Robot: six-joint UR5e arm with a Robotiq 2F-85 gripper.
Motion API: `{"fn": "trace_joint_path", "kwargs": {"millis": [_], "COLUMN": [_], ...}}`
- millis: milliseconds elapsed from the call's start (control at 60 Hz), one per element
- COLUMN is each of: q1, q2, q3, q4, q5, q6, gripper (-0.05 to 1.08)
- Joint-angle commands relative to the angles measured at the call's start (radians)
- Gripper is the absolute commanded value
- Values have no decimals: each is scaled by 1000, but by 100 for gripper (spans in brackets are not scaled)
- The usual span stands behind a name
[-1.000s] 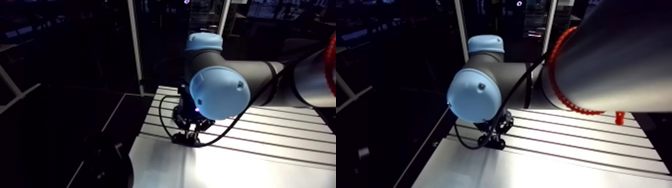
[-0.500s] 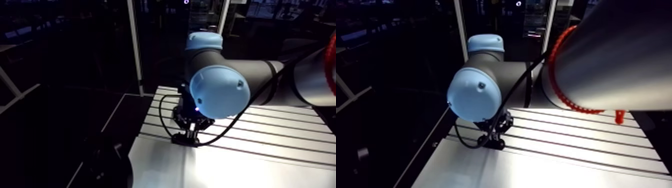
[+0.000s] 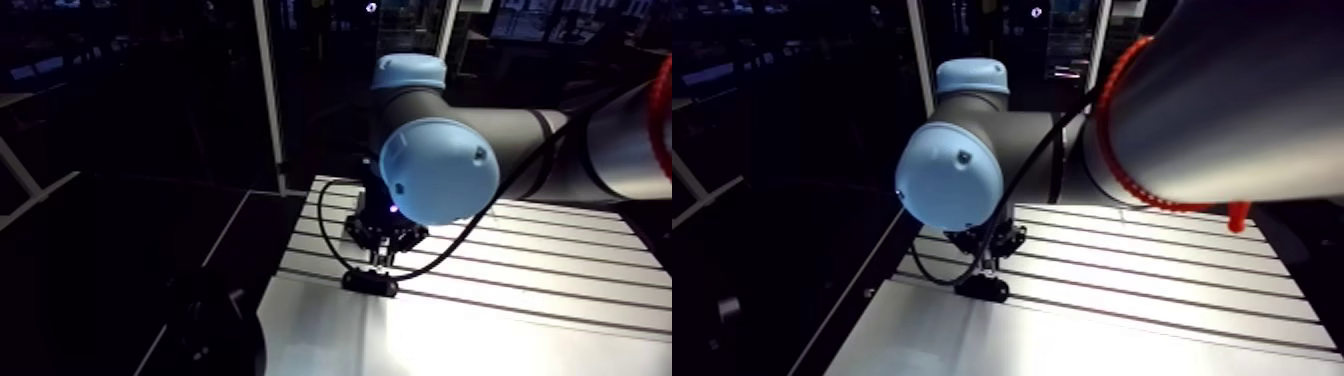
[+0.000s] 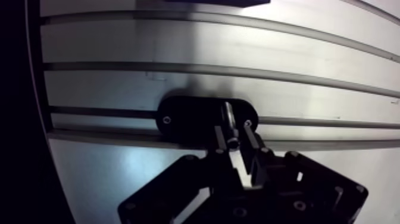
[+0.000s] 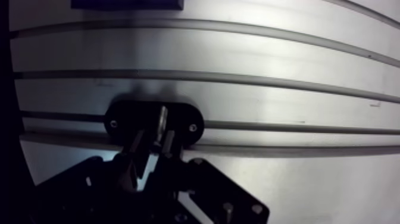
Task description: Pick up the M10 bolt and insert it into the hole until fully seated.
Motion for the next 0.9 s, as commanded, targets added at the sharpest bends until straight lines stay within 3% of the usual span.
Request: {"fn": "trace_joint_path", "kwargs": {"millis": [17, 233, 500, 900], "q1": [-1, -10, -10, -7], "q2": [-5, -5, 12, 85], "q3": [-45, -170, -356, -528], "q4": [24, 166, 400, 611], "q5": [2, -5, 0, 7], "q6": [-5, -18, -21, -21], "gripper": [97, 108, 108, 108]}}
